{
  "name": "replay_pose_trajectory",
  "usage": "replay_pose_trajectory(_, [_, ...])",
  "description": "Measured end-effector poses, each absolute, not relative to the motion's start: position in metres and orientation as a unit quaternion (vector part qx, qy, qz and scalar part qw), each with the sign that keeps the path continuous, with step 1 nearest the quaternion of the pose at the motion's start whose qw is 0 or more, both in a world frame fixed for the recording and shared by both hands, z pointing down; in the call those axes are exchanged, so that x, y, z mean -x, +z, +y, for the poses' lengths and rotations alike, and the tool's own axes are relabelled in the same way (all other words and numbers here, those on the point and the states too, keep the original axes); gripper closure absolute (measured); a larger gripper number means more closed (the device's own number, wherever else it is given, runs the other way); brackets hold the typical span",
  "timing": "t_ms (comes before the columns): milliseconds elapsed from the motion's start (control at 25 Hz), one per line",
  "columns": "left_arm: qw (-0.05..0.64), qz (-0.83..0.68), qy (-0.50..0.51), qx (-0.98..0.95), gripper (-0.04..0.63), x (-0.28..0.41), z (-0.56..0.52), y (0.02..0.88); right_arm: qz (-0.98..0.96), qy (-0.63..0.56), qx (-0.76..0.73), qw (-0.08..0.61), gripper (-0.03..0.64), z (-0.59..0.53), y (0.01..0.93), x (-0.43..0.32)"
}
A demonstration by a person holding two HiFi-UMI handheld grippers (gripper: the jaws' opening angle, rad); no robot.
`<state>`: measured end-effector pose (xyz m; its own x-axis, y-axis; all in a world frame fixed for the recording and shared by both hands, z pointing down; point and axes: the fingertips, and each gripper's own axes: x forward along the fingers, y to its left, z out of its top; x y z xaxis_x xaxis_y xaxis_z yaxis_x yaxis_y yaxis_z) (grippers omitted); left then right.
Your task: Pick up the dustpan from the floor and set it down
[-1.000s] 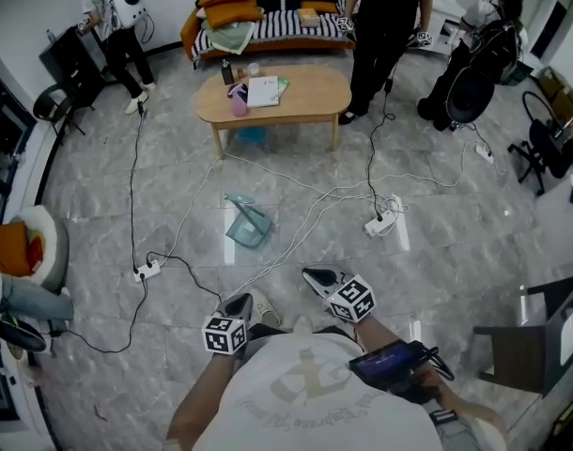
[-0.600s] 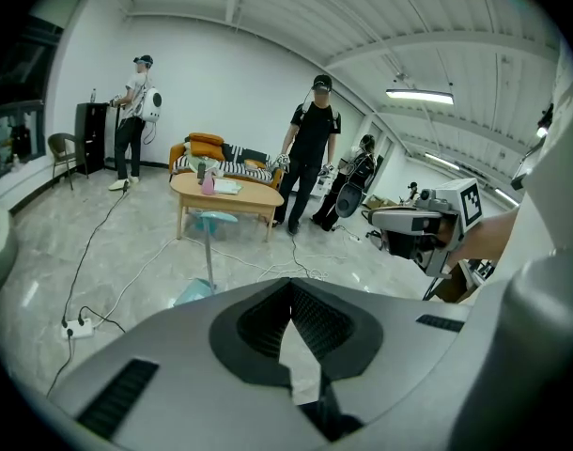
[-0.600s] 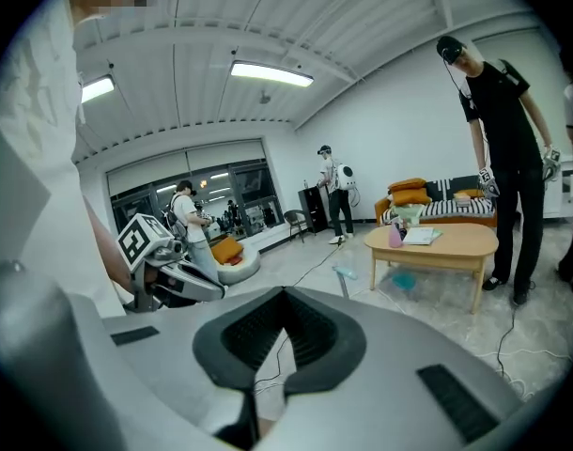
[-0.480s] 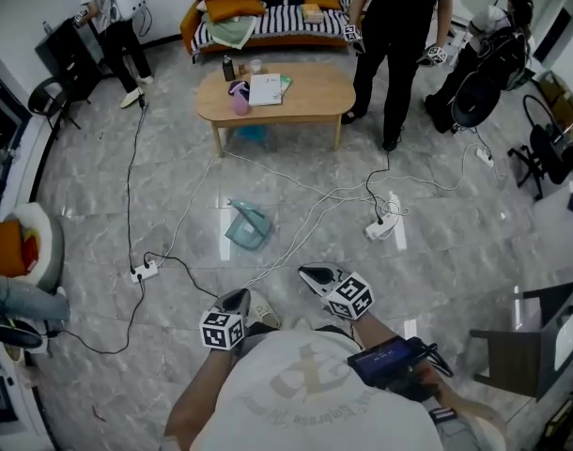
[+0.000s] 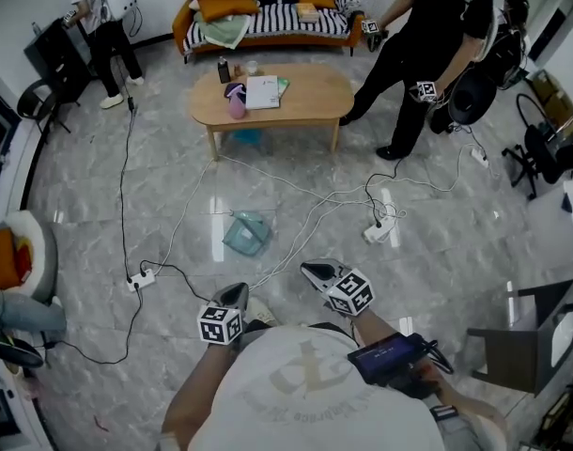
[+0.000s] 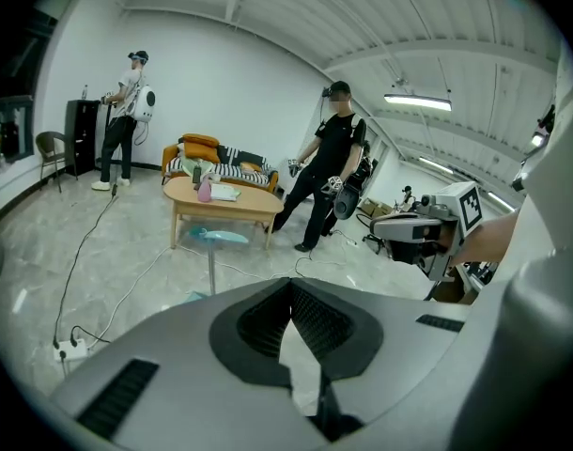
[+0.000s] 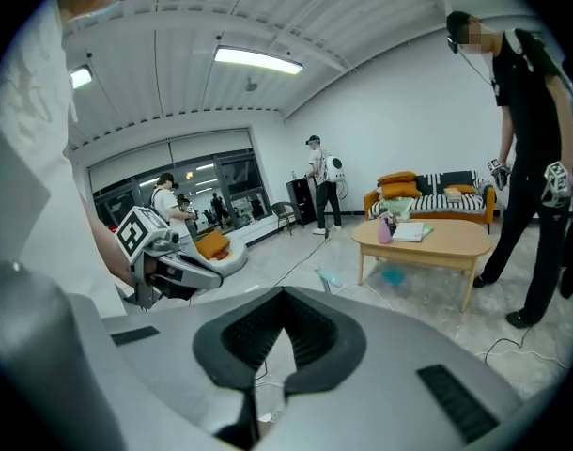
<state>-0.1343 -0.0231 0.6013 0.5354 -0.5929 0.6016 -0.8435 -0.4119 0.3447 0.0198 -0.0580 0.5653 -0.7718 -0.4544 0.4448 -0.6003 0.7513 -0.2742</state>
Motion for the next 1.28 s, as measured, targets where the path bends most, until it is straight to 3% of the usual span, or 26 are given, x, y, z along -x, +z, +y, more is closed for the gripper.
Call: replay_pose_trajectory(1280, [0.345,-0.468,0.151,-0.799,0.583,0.236,-0.077,0.609,-0.903,0.195,-0.282,0.259,0.6,-0.124,0.579,0.064])
